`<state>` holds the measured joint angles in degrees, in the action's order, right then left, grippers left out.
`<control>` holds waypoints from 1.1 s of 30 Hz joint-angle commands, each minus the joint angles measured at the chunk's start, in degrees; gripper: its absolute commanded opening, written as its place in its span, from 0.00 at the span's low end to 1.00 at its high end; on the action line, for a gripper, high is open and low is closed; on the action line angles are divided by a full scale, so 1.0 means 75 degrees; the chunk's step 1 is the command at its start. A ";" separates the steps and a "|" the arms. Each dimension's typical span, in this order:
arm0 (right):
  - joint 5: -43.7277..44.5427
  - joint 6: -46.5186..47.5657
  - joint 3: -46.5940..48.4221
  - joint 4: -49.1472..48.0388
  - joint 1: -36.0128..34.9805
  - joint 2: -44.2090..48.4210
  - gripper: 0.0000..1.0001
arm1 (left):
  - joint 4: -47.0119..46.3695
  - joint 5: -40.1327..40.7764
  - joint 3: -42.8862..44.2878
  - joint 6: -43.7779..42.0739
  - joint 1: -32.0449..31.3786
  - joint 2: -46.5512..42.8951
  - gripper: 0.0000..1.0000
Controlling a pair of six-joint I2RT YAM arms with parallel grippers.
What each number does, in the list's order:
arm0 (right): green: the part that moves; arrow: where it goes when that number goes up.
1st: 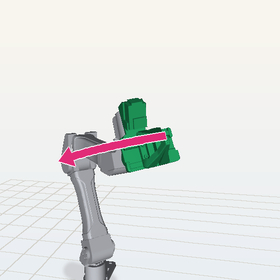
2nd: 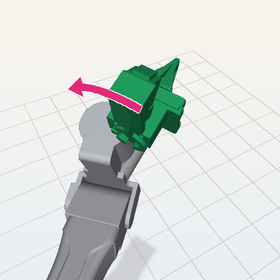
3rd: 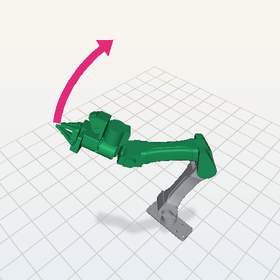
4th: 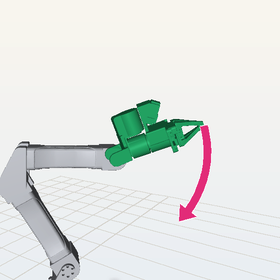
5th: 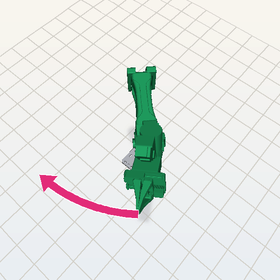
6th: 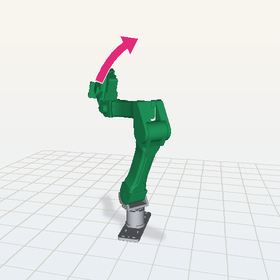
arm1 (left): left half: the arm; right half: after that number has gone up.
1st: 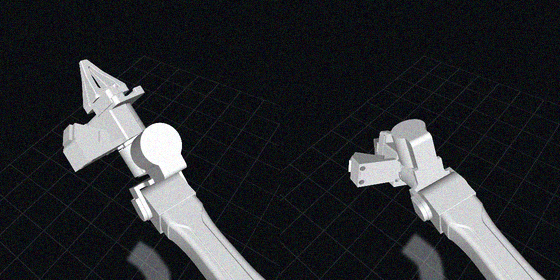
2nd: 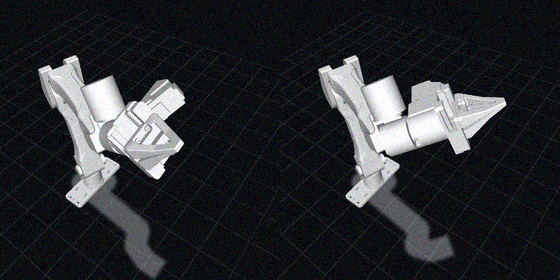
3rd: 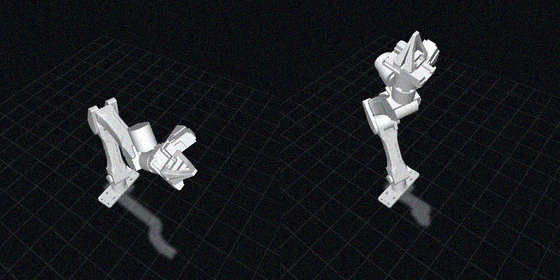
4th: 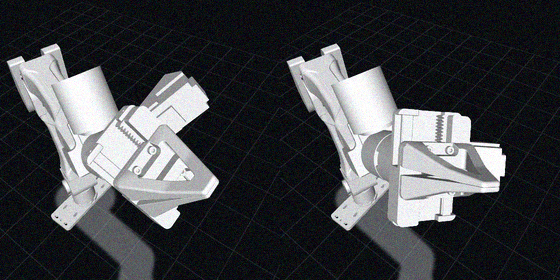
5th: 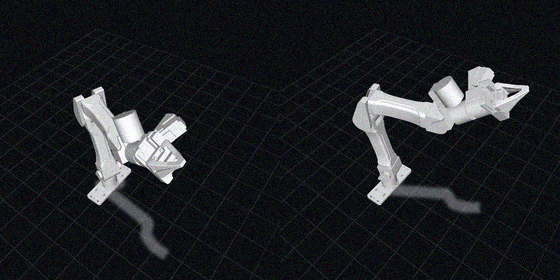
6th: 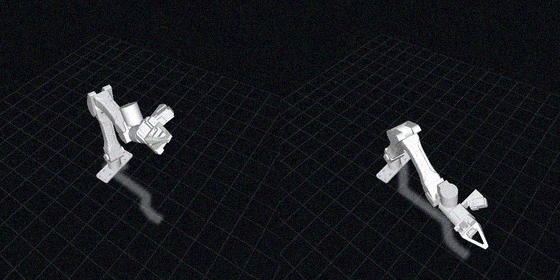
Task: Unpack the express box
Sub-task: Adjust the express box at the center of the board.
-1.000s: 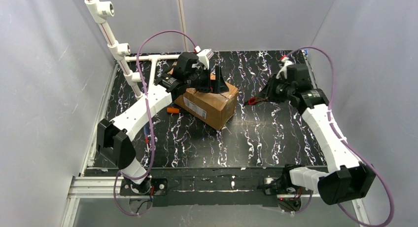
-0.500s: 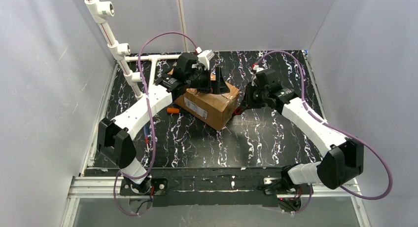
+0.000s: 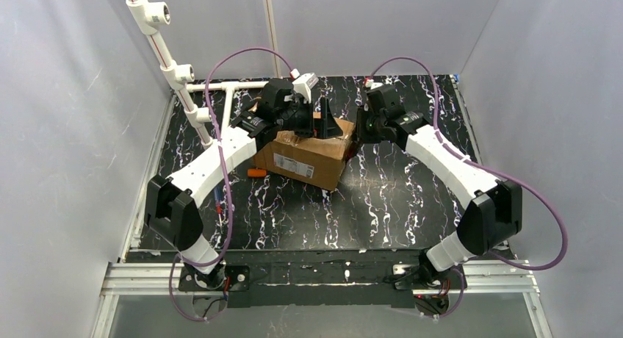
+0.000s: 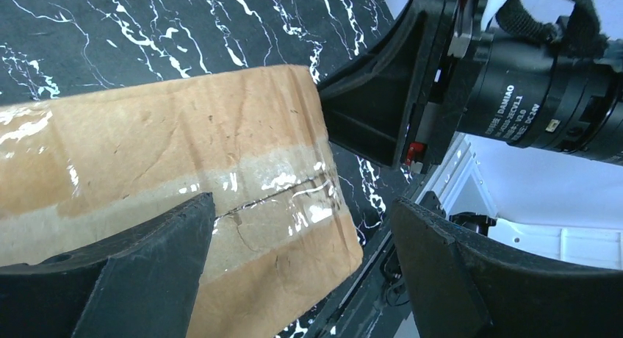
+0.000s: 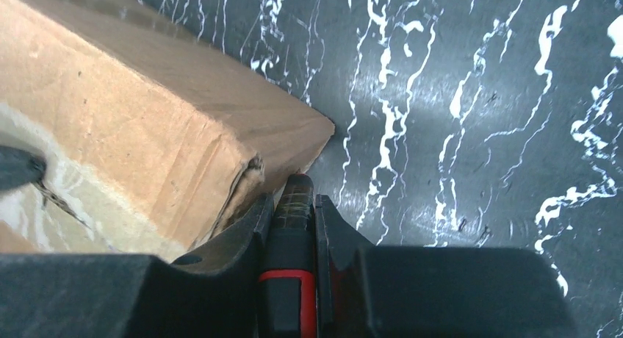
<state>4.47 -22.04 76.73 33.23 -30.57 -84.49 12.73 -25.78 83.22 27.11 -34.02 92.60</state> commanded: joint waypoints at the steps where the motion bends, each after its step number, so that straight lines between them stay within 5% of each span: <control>1: 0.0205 0.0019 0.0952 -0.1016 -0.0131 -0.0031 0.01 | 0.0491 -0.0268 -0.0274 0.0205 -0.0035 0.0404 0.88; 11: 0.0548 0.0054 0.0779 -0.1226 -0.0131 0.0175 0.01 | 0.0036 -0.0913 0.0310 0.0754 -0.0034 0.1246 0.86; 20: 0.0881 0.0287 0.1147 -0.0740 -0.0131 0.0039 0.01 | -0.0142 -0.0699 -0.0285 0.0851 -0.0034 0.0884 0.86; 26: 0.2478 0.0669 0.0689 0.0349 -0.0131 0.1214 0.01 | -0.0046 -0.0560 -0.0736 0.0661 -0.0023 0.0583 0.87; 33: 0.2543 -0.0117 0.0399 0.0379 -0.0131 0.3217 0.01 | 0.0072 -0.0474 -0.1041 0.0602 -0.0011 0.0284 0.87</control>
<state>20.78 -18.57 80.71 38.26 -31.46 -69.71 1.93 -29.56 79.26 32.12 -33.80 94.41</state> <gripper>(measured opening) 0.290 0.866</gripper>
